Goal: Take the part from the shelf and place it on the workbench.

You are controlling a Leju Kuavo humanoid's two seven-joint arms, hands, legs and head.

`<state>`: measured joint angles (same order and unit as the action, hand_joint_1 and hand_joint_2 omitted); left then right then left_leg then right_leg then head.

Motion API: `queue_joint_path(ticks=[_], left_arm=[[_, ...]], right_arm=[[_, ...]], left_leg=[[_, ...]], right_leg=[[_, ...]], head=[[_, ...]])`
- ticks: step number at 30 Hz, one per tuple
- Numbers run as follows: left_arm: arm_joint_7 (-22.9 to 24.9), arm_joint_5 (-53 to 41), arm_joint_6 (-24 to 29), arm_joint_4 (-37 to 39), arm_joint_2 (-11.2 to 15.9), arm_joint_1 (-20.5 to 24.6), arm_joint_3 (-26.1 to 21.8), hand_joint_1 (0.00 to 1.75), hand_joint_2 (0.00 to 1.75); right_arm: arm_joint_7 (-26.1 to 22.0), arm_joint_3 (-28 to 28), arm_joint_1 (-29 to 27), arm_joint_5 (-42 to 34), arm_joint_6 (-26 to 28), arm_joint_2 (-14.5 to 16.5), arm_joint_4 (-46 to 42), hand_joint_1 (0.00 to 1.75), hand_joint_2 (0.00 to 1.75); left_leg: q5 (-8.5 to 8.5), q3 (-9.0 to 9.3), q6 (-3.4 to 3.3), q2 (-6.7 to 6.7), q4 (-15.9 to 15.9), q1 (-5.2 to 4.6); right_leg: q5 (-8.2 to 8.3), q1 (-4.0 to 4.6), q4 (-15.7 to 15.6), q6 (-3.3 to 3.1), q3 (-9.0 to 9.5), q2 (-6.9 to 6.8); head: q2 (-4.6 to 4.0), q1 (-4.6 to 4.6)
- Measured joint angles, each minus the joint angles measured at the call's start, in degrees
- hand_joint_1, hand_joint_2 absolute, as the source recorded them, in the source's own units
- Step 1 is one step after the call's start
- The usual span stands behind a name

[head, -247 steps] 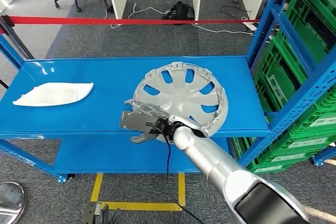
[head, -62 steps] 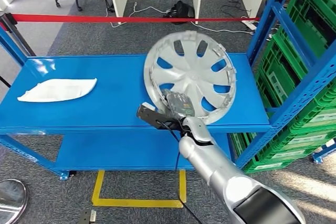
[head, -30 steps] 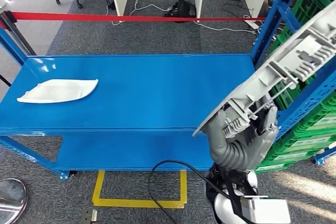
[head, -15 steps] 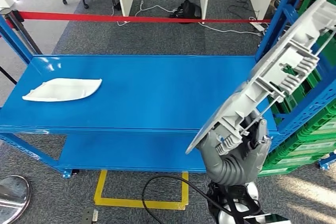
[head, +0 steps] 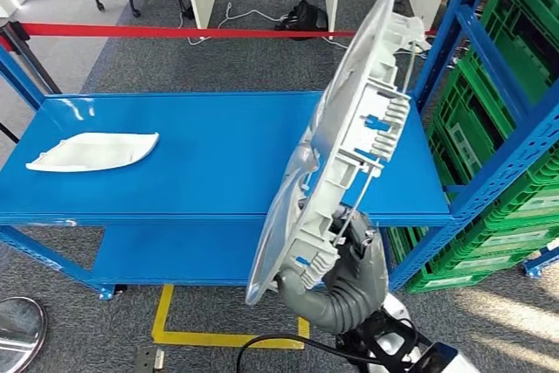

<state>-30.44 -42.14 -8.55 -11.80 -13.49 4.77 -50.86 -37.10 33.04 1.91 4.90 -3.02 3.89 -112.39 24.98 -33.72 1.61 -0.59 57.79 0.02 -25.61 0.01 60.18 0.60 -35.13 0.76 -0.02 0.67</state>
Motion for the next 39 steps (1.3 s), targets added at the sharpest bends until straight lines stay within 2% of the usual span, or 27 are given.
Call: queue_joint_path(ticks=[2, 4, 5, 7, 8, 9, 10, 12, 14, 15, 17, 19, 20, 22, 23, 24, 25, 26, 28, 29, 31, 33, 34, 35, 36, 38, 39], left_arm=[[0.2, -0.1, 0.0, 0.0, 0.0, 0.1, 0.0, 0.00, 1.75], [0.3, -0.2, 0.0, 0.0, 0.0, 0.2, 0.0, 0.00, 1.75], [0.3, -0.2, 0.0, 0.0, 0.0, 0.2, 0.0, 0.00, 1.75], [0.3, -0.3, 0.0, 0.0, -0.1, 0.2, 0.0, 0.00, 1.75], [0.4, -0.4, 0.0, 0.0, -0.1, 0.2, 0.0, 0.00, 1.75], [0.4, -0.4, 0.0, 0.0, -0.1, 0.2, 0.0, 0.00, 1.75], [0.4, -0.4, 0.0, 0.0, -0.1, 0.2, 0.0, 0.00, 1.75], [0.4, -0.4, 0.0, 0.0, -0.1, 0.2, 0.0, 0.00, 1.75], [0.5, -0.4, 0.0, 0.0, -0.1, 0.3, 0.0, 0.00, 1.75], [0.5, -0.4, 0.0, 0.0, -0.1, 0.3, 0.0, 0.00, 1.75], [0.7, -0.5, 0.0, 0.0, -0.1, 0.3, 0.0, 0.00, 1.75], [0.8, -0.5, -0.1, 0.0, -0.1, 0.4, 0.0, 0.00, 1.75], [0.9, -0.4, -0.2, 0.0, -0.1, 0.5, 0.0, 0.00, 1.75], [1.1, -0.1, -0.9, 0.0, -0.1, 0.5, 0.0, 0.00, 1.75], [1.3, 0.2, -1.5, 0.0, 0.0, 0.5, -0.1, 0.00, 1.75], [1.5, 0.5, -2.0, 0.0, 0.0, 0.5, -0.1, 0.00, 1.75], [1.7, 0.7, -2.4, 0.0, 0.0, 0.5, -0.2, 0.00, 1.75], [1.9, 0.9, -2.6, 0.0, 0.0, 0.4, -0.3, 0.00, 1.75], [2.1, 1.3, -2.7, 0.0, 0.1, 0.5, -0.8, 0.00, 1.75], [2.2, 1.5, -2.7, 0.0, 0.1, 0.5, -1.0, 0.00, 1.75], [2.3, 1.8, -2.9, 0.0, 0.1, 0.5, -1.3, 0.00, 1.75], [2.5, 2.0, -3.1, 0.0, 0.1, 0.3, -1.4, 0.00, 1.75], [2.6, 2.0, -3.3, 0.0, 0.1, 0.3, -1.4, 0.00, 1.75], [2.5, 2.0, -3.6, 0.0, 0.0, 0.3, -1.5, 0.00, 1.75], [2.4, 2.0, -4.0, 0.0, 0.0, 0.2, -1.5, 0.00, 1.75], [2.2, 1.9, -4.7, 0.0, 0.1, 0.2, -1.6, 0.00, 1.75], [2.1, 1.9, -5.0, 0.0, 0.1, 0.1, -1.6, 0.00, 1.75]], right_arm=[[0.2, 0.0, 0.3, -0.5, -1.2, -0.2, 0.0, 1.75, 1.75], [0.3, 0.0, 0.6, -0.7, -1.6, -0.3, 0.0, 1.75, 1.75], [0.3, 0.0, 0.7, -0.8, -1.8, -0.4, 0.0, 1.75, 1.75], [0.2, 0.0, 0.9, -0.9, -1.9, -0.6, 0.0, 1.75, 1.75], [0.2, 0.0, 0.9, -0.9, -1.9, -0.8, 0.0, 1.75, 1.75], [0.2, 0.0, 0.9, -0.9, -1.9, -0.9, 0.0, 1.75, 1.75], [0.2, 0.0, 0.9, -0.9, -1.9, -1.0, 0.0, 1.75, 1.75], [0.2, 0.0, 1.0, -1.0, -2.1, -1.1, 0.0, 1.75, 1.75], [0.2, 0.0, 1.2, -1.6, -3.3, -1.3, 0.0, 1.75, 1.75], [0.2, 0.0, 1.2, -2.0, -4.1, -1.3, 0.0, 1.75, 1.75], [0.2, -0.1, 1.2, -2.7, -5.9, -1.5, 0.0, 1.75, 1.75], [0.2, -0.2, 1.2, -2.9, -7.2, -1.6, 0.0, 1.75, 1.75], [0.1, -0.3, 1.3, -2.8, -7.5, -1.6, 0.0, 1.75, 1.75], [0.1, -0.5, 1.2, -2.4, -7.8, -1.6, 0.0, 1.75, 1.75], [0.1, -0.5, 1.2, -2.0, -7.7, -1.6, 0.0, 1.75, 1.75], [0.1, -0.6, 1.1, -1.5, -7.4, -1.6, 0.0, 1.75, 1.75], [0.1, -0.7, 1.0, -0.9, -6.8, -1.6, 0.0, 1.75, 1.75], [0.1, -0.8, 0.9, -0.2, -6.1, -1.6, 0.0, 1.75, 1.75], [0.0, -1.0, 0.8, 0.6, -4.9, -1.6, -0.1, 1.75, 1.75], [-0.1, -1.0, 0.8, 0.8, -4.5, -1.6, -0.1, 1.75, 1.75], [-0.1, -1.1, 0.6, 0.8, -4.1, -1.6, -0.2, 1.75, 1.75], [-0.1, -1.2, 0.5, 0.8, -3.9, -1.6, -0.2, 1.75, 1.75], [-0.1, -1.2, 0.4, 0.8, -3.8, -1.6, -0.2, 1.75, 1.75], [0.0, -1.2, 0.4, 0.8, -3.8, -1.6, -0.2, 1.75, 1.75], [0.0, -1.2, 0.3, 0.8, -3.8, -1.6, -0.2, 1.75, 1.75], [0.0, -1.1, 0.1, 0.7, -3.8, -1.7, -0.2, 1.75, 1.75], [0.1, -1.1, 0.0, 0.7, -3.8, -1.7, -0.2, 1.75, 1.75]], left_leg=[[-0.08, 0.03, -0.28, -0.05, -0.5, 0.01], [-0.33, 0.18, -0.84, -0.02, -0.8, 0.23], [-0.41, 0.26, -1.06, 0.02, -1.0, 0.35], [-0.40, 0.29, -1.23, 0.09, -1.0, 0.37], [-0.39, 0.30, -1.25, 0.12, -0.9, 0.37], [-0.38, 0.33, -1.25, 0.13, -0.9, 0.38], [-0.36, 0.40, -1.23, 0.11, -0.9, 0.42], [-0.21, 0.60, -0.98, 0.01, -0.8, 0.50], [-0.06, 0.52, -0.42, -0.10, -0.6, 0.31], [-0.09, 0.42, -0.13, -0.12, -0.5, 0.19], [-0.24, 0.29, 0.35, -0.13, -0.6, 0.20], [0.63, -0.15, 0.85, -0.06, 0.3, 0.32], [1.93, -1.08, 1.09, -0.02, 2.3, 0.35], [5.58, -4.59, 1.42, 0.04, 9.5, 0.37], [6.86, -6.41, 1.48, 0.05, 13.1, 0.38], [7.17, -7.54, 1.46, 0.05, 15.3, 0.37], [6.33, -7.61, 1.35, 0.05, 15.2, 0.36], [4.60, -6.58, 1.18, 0.05, 13.0, 0.36], [0.97, -2.85, 0.79, 0.05, 5.6, 0.31], [0.09, -1.34, 0.64, 0.05, 2.5, 0.29], [-0.10, -0.17, 0.31, -0.01, -0.2, 0.15], [-0.25, -0.15, -0.27, -0.03, -0.5, 0.21], [-0.36, -0.07, -0.61, -0.02, -0.7, 0.30], [-0.46, 0.02, -0.90, 0.01, -0.8, 0.41], [-0.48, 0.09, -1.09, 0.03, -0.9, 0.47], [-0.43, 0.10, -1.27, 0.05, -0.9, 0.45], [-0.41, 0.11, -1.31, 0.06, -0.9, 0.44]], right_leg=[[0.12, -0.03, -0.2, 0.62, -0.09, -0.08], [-1.01, -0.08, 1.2, 1.30, -0.75, -0.18], [-2.45, -0.11, 3.6, 1.61, -1.80, -0.23], [-6.08, -0.17, 11.0, 2.07, -5.06, -0.28], [-7.20, -0.20, 14.2, 2.20, -6.56, -0.29], [-7.22, -0.23, 15.6, 2.29, -7.20, -0.29], [-6.16, -0.28, 14.7, 2.34, -6.75, -0.30], [-2.38, -0.48, 7.4, 2.45, -3.08, -0.36], [-0.44, -0.60, 1.1, 2.08, 0.11, -0.20], [-0.39, -0.57, 0.0, 1.73, 0.60, -0.08], [-0.32, -0.43, 0.0, 0.79, 0.47, 0.13], [-0.17, -0.51, -0.1, 0.05, 0.42, 0.12], [-0.10, -0.60, -0.2, -0.25, 0.42, 0.06], [-0.07, -0.61, -0.2, -0.58, 0.32, -0.03], [-0.06, -0.58, -0.2, -0.62, 0.26, -0.04], [-0.06, -0.55, -0.2, -0.63, 0.24, -0.03], [-0.05, -0.53, -0.2, -0.63, 0.26, -0.01], [-0.06, -0.53, -0.2, -0.61, 0.31, 0.02], [-0.11, -0.40, -0.1, -0.44, 0.40, 0.07], [-0.15, -0.28, -0.1, -0.24, 0.35, 0.10], [-0.09, -0.10, -0.2, 0.35, 0.22, 0.11], [-0.05, -0.22, -0.4, 0.98, 0.21, 0.08], [-0.59, -0.24, 0.2, 1.29, -0.08, 0.00], [-1.68, -0.25, 1.9, 1.56, -0.82, -0.07], [-3.31, -0.27, 4.8, 1.77, -2.14, -0.16], [-6.63, -0.30, 12.2, 2.06, -5.57, -0.24], [-7.31, -0.31, 14.7, 2.12, -6.77, -0.25]], head=[[0.00, 0.03], [0.00, 0.16], [0.00, 0.25], [0.00, 0.44], [0.00, 0.44], [0.00, 0.45], [0.00, 0.45], [0.00, 0.47], [0.00, 0.48], [0.00, 0.42], [0.00, 0.27], [0.00, 0.13], [0.00, 0.03], [0.00, -0.19], [0.00, -0.19], [0.00, -0.21], [0.00, -0.21], [0.00, -0.21], [0.00, -0.22], [0.00, -0.22], [0.00, -0.17], [0.00, -0.12], [0.00, -0.02], [0.00, 0.14], [0.00, 0.30], [0.00, 0.55], [0.00, 0.56]])
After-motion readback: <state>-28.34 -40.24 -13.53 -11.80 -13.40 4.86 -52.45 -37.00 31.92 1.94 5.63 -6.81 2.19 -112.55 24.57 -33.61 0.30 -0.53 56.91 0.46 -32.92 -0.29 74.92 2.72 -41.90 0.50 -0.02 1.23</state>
